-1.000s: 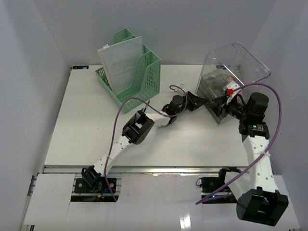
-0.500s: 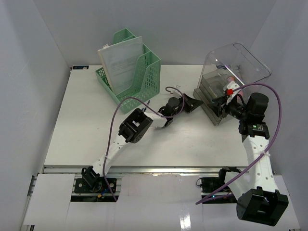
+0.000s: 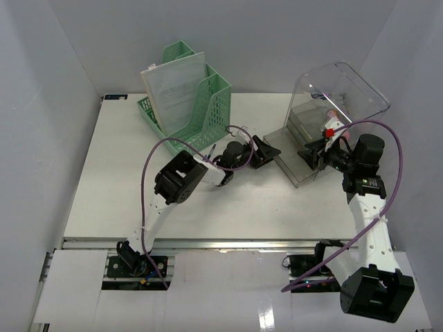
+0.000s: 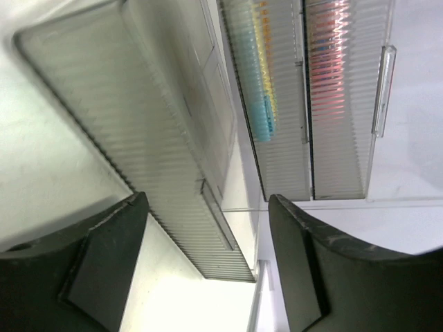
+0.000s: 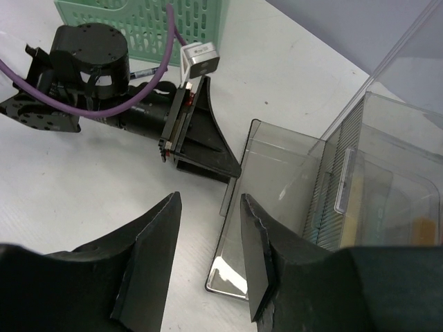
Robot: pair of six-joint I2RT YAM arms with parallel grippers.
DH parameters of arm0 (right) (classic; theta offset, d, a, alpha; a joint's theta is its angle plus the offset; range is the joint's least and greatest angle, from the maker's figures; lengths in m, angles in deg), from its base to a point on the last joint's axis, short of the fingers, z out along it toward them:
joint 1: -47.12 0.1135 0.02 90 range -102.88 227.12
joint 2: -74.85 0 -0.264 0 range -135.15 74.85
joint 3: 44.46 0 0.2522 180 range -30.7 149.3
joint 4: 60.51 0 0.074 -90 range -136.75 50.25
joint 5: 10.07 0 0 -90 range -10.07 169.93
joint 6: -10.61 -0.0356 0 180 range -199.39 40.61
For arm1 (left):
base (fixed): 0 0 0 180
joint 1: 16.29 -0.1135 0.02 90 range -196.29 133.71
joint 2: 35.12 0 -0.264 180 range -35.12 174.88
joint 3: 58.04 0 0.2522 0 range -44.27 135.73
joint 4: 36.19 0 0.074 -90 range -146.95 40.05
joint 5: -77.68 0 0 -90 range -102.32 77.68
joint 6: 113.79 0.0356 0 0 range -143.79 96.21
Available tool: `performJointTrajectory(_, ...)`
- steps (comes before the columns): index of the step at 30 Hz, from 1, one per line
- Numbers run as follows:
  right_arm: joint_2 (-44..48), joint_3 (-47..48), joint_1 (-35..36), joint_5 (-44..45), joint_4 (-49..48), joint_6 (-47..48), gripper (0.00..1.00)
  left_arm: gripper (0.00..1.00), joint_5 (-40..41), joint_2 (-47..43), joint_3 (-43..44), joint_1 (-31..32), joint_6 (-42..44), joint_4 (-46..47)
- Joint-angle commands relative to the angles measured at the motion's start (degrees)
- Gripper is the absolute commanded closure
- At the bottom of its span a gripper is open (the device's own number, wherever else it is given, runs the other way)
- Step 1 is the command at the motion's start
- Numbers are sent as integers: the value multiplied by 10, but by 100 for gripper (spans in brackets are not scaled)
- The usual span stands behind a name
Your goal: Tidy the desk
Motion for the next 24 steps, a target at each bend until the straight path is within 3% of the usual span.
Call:
performJointTrajectory(1,-7,-4,-3,-29,-12,20,53,16,-51,-62,14,-7,96,-62)
performJointTrajectory(4,-10,-4,-3,-41,-5,29,53,16,-52,-114,-13,-8,183,-129)
performJointTrajectory(9,-12,-4,-2,-48,0,34,53,21,18,-230,-88,-8,309,-272)
performJointTrajectory(11,-13,-3,-2,-47,2,36,53,26,62,-280,-122,-8,364,-327)
performJointTrajectory(15,-14,-3,-1,-48,3,40,53,48,130,-380,-188,-9,475,-410)
performJointTrajectory(17,-16,-4,-1,-48,3,40,53,54,156,-412,-194,-9,524,-464)
performJointTrajectory(20,-19,-4,0,-48,3,40,53,52,228,-443,-199,-9,596,-562)
performJointTrajectory(24,-20,-4,0,-48,3,40,53,44,317,-454,-198,-13,659,-622)
